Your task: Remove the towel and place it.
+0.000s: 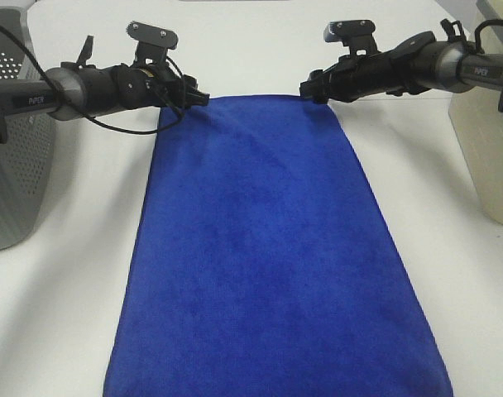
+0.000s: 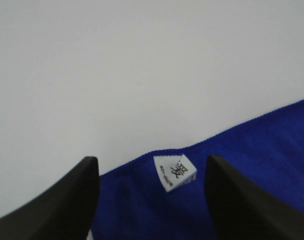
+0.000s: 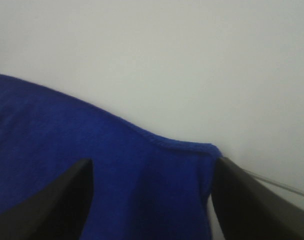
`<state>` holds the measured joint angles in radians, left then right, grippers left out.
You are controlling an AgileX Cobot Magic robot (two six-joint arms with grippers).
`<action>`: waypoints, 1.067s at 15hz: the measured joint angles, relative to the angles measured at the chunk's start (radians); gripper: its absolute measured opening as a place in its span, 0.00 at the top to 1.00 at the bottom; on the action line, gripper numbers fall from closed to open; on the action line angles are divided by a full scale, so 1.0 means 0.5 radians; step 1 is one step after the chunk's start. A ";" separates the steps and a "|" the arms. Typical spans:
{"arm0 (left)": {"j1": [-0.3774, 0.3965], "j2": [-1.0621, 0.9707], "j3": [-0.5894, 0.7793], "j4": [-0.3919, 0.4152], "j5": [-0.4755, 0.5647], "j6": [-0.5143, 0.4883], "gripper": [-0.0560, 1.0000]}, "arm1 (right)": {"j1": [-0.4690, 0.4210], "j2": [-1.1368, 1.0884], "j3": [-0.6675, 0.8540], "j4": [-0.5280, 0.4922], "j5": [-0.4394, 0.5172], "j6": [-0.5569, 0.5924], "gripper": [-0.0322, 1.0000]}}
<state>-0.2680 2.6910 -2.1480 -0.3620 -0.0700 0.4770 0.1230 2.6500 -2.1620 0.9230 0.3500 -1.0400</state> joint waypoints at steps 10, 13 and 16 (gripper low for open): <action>0.000 -0.896 -0.006 0.234 2.070 -0.556 0.27 | 0.000 -0.894 -0.006 -1.428 1.386 1.734 0.12; 0.004 -1.158 -0.010 0.470 2.328 -0.760 0.27 | -0.002 -1.164 -0.006 -1.558 1.686 1.806 0.11; 0.140 -1.364 -0.016 0.688 2.550 -0.908 0.26 | -0.126 -1.432 -0.006 -1.604 1.732 1.928 0.11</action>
<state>-0.1980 2.0090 -2.1560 -0.0180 1.2050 0.0230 0.0600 1.9340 -2.1650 0.1210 1.2160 -0.0760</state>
